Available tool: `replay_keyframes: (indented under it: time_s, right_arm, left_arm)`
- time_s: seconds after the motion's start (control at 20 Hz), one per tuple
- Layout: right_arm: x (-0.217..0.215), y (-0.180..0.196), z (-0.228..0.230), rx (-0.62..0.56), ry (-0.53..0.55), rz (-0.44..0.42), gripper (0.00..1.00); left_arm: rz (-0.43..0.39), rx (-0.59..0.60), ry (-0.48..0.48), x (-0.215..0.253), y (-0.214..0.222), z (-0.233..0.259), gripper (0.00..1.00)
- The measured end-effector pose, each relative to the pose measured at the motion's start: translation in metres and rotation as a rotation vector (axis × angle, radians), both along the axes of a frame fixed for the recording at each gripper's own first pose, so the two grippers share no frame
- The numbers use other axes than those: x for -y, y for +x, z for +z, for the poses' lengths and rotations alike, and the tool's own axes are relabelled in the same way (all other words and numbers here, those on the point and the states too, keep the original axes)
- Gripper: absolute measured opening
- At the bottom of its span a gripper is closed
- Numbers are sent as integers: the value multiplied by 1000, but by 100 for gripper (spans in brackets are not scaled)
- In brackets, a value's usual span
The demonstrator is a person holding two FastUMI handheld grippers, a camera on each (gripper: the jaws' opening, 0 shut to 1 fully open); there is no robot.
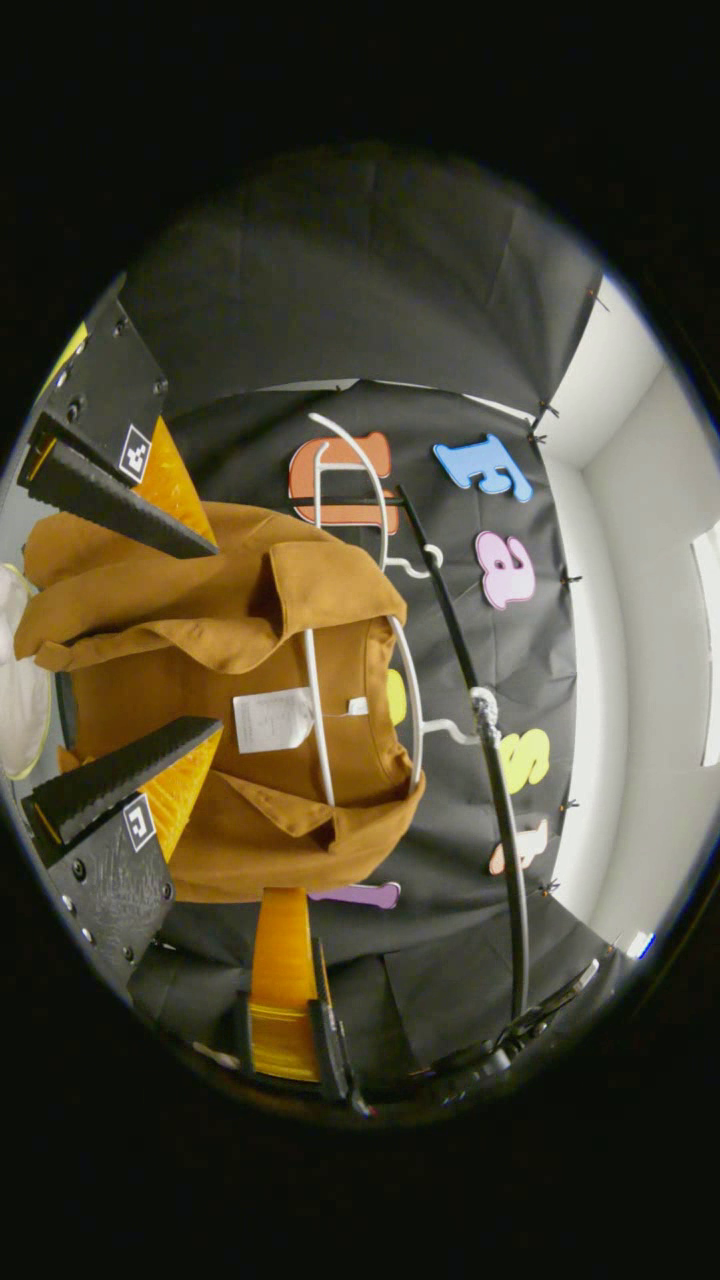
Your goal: Grasp the clothes on the hanger with both hands and then place them into the laundry hamper below.
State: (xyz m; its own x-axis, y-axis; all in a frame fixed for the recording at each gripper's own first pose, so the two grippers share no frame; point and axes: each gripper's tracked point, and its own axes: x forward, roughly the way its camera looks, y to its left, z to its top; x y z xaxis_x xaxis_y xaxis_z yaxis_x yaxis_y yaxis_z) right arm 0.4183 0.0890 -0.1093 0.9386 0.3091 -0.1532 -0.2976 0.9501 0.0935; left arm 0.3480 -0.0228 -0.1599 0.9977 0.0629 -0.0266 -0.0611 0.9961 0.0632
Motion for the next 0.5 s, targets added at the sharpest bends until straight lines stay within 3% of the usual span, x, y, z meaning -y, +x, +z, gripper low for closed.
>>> replay_keyframes:
  time_s: [0.15,0.5]
  right_arm:
    - [-17,38,-8,-28,18,16,98]
    - [-29,85,-23,-60,25,36,97]
  left_arm:
    - [18,-14,-13,-1,26,-13,96]
    - [52,-3,-19,-7,69,-13,98]
